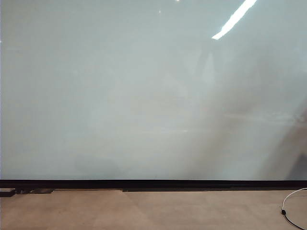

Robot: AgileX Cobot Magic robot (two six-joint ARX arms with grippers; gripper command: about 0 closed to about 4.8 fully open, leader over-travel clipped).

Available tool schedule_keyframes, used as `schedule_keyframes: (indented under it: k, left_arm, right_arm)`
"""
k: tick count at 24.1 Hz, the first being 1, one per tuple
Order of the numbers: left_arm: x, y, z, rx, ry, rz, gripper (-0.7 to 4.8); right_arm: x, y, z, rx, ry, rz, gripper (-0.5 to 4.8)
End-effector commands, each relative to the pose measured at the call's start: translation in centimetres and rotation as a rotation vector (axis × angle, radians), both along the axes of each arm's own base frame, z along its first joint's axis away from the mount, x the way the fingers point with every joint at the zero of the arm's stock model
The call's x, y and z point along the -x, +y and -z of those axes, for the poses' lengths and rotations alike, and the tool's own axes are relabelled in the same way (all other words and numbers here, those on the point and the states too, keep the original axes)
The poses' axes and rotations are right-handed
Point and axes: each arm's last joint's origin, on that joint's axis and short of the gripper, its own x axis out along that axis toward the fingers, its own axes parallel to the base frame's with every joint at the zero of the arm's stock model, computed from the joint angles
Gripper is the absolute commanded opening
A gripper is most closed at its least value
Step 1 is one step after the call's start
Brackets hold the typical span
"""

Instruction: Pick up the pen on the shelf to the right of the whiteboard and draw a straight line.

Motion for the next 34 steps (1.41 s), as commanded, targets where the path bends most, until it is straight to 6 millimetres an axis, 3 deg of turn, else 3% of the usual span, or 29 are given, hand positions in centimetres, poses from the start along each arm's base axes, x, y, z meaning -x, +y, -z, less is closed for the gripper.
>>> schedule_keyframes:
  k: [1, 7, 9, 12, 14, 16, 19, 22, 25, 26, 31, 34]
  left_arm:
    - [0.0, 0.0, -0.2, -0.001, -0.016, 0.003, -0.05]
    - [0.0, 0.0, -0.2, -0.001, -0.016, 0.003, -0.05]
    - [0.0, 0.0, -0.2, -0.001, -0.016, 0.003, -0.05]
    - [0.0, 0.0, -0.2, -0.001, -0.016, 0.003, -0.05]
    - [0.0, 0.0, -0.2, -0.001, -0.016, 0.003, -0.05]
    - [0.0, 0.0, -0.2, -0.001, -0.016, 0.003, -0.05]
    - [0.0, 0.0, -0.2, -0.001, -0.016, 0.003, -0.05]
    - [0.0, 0.0, -0.2, -0.001, -0.016, 0.003, -0.05]
    - [0.0, 0.0, -0.2, -0.001, -0.016, 0.003, -0.05]
    - [0.0, 0.0, -0.2, -0.001, -0.016, 0.003, -0.05]
    - [0.0, 0.0, -0.2, -0.001, -0.016, 0.004, -0.05]
    - [0.0, 0.0, -0.2, -0.001, -0.016, 0.003, -0.05]
  right_arm:
    - [0.5, -0.9, -1.3, 0.026, -0.051, 0.055, 0.22]
    - [1.9, -2.6, -2.9, -0.035, -0.085, 0.124, 0.1]
    - [3.6, -2.0, -5.0, -0.02, -0.132, 0.168, -0.07]
    - [6.6, -0.3, -6.6, -0.025, -0.173, 0.306, -0.07]
    - [9.7, 1.6, -6.6, -0.052, -0.16, 0.402, -0.07]
    - [12.0, 3.5, -6.3, -0.101, -0.159, 0.392, -0.07]
    - [14.0, 6.9, -5.5, -0.133, -0.145, 0.344, -0.07]
    - [14.2, 10.6, -4.6, -0.191, -0.015, 0.298, -0.07]
    - [14.1, 13.6, -4.5, -0.164, 0.046, 0.243, -0.07]
    - [14.0, 15.3, -4.5, -0.146, 0.056, 0.19, -0.07]
    - [14.4, 21.8, -4.8, -0.098, 0.111, 0.059, -0.07]
    - [14.2, 25.5, -5.5, -0.074, 0.144, -0.114, -0.07]
